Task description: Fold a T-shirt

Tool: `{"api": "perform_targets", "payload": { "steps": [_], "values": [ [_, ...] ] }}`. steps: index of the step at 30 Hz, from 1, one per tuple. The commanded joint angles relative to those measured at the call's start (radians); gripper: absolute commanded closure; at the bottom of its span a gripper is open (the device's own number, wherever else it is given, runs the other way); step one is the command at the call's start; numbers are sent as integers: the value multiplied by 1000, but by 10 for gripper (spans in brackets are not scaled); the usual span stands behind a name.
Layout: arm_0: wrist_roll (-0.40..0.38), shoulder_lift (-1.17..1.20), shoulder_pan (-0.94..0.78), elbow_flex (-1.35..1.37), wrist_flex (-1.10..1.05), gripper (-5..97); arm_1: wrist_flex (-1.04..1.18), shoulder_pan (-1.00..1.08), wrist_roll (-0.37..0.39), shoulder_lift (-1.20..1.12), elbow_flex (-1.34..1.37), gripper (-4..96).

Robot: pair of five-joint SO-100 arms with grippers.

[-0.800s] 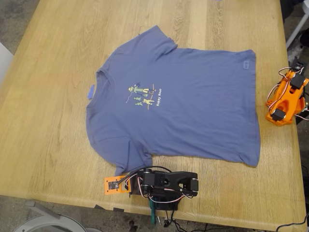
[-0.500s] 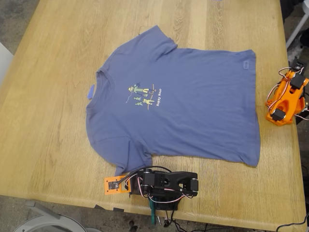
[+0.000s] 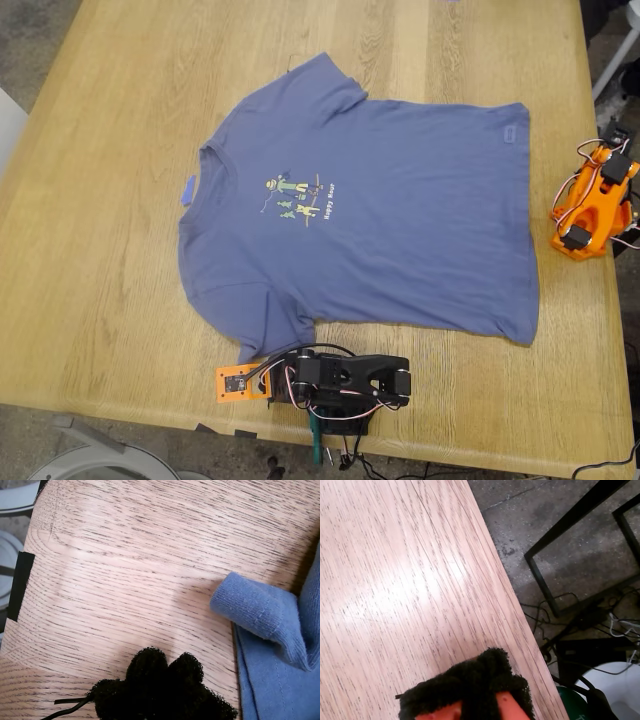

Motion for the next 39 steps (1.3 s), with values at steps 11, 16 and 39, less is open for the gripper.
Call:
{"api": "perform_targets", "payload": {
  "steps": [11, 16, 39],
  "values": [
    [-14, 107, 3, -14, 6, 916, -3, 40, 8, -3, 67, 909],
    [-14, 107, 3, -14, 6, 916, -3, 40, 8, -3, 67, 909],
    [-14, 107, 3, -14, 6, 916, -3, 48, 9, -3, 67, 909]
  ]
}}
